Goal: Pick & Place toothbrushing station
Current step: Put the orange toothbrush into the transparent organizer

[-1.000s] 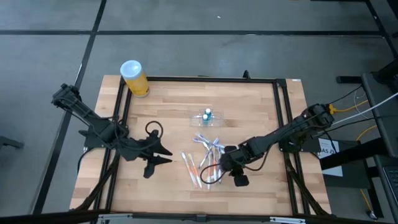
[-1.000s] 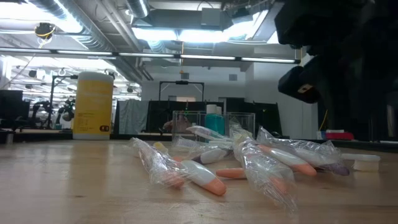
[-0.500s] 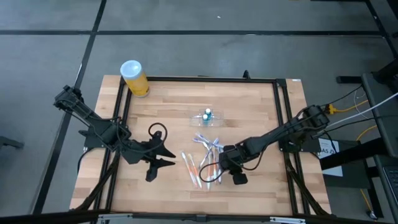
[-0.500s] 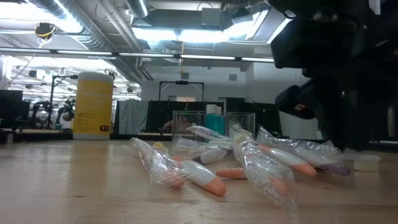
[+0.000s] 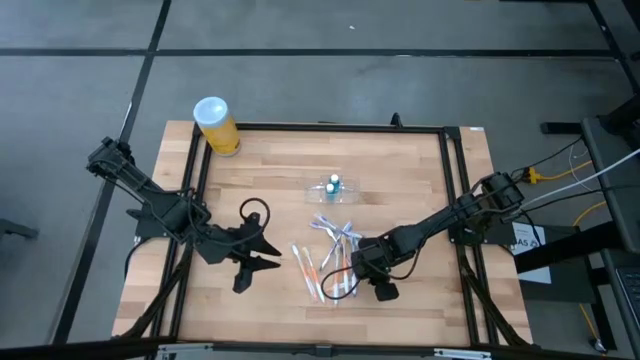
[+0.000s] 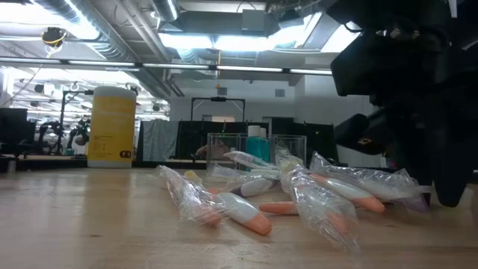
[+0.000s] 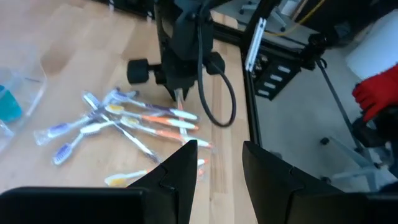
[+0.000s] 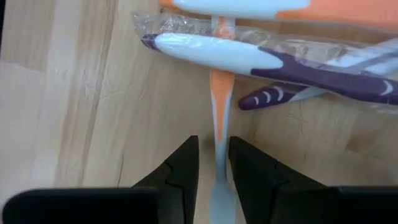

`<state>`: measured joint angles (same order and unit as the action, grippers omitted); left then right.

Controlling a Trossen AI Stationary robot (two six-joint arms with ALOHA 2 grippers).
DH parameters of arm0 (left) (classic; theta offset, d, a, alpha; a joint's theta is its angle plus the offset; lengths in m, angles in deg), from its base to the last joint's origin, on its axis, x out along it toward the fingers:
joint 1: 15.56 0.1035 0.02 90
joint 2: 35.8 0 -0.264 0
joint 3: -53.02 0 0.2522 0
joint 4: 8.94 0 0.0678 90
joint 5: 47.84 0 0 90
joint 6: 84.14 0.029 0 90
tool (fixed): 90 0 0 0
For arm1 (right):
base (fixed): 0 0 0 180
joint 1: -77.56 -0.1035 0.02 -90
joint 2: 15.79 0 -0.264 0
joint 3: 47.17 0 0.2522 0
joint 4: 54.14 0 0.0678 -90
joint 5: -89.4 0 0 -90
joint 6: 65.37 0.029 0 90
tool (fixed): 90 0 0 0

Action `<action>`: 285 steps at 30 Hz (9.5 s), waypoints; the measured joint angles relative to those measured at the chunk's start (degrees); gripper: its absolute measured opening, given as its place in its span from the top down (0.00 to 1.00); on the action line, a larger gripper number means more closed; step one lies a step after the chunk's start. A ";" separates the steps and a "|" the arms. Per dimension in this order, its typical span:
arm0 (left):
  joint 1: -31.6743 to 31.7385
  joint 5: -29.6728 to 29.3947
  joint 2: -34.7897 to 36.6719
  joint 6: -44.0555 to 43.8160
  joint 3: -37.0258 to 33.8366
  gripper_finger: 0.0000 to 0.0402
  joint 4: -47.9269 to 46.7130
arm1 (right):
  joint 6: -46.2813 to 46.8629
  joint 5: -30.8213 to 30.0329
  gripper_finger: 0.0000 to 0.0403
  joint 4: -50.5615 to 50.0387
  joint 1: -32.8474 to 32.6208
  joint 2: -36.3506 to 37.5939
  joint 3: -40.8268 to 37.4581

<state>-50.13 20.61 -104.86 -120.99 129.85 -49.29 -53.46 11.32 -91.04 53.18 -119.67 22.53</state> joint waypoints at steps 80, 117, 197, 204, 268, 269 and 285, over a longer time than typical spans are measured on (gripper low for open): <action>30.54 57.01 -10.22 -6.37 0.00 0.61 18.23 | -12.82 -20.09 0.96 -49.73 0.22 -8.39 60.83; 31.70 64.31 -15.63 -7.93 0.00 0.61 23.51 | -15.40 -28.83 0.96 -47.95 -0.04 -8.32 63.69; 45.28 49.80 -15.18 13.58 0.00 0.97 13.66 | 6.18 -46.46 0.77 -56.02 -9.46 -2.31 78.36; 49.08 41.58 -13.47 18.95 -0.02 0.97 27.86 | 18.01 -51.58 0.77 -61.72 -13.34 -2.59 78.31; 36.01 -19.92 -46.39 13.59 -36.65 0.97 112.11 | 41.56 -51.76 0.77 -66.87 -13.66 -2.31 78.29; 35.99 -19.92 -46.40 13.63 -36.65 0.97 112.07 | 41.43 -51.48 0.77 -66.87 -13.53 -2.31 78.29; 35.74 -19.92 -46.38 17.05 -36.57 0.96 111.56 | 39.58 -51.52 0.77 -66.87 -13.18 -2.31 78.27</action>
<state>-14.39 0.69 -151.24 -103.93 93.28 62.27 -13.88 -40.20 -157.92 40.00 -121.98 100.80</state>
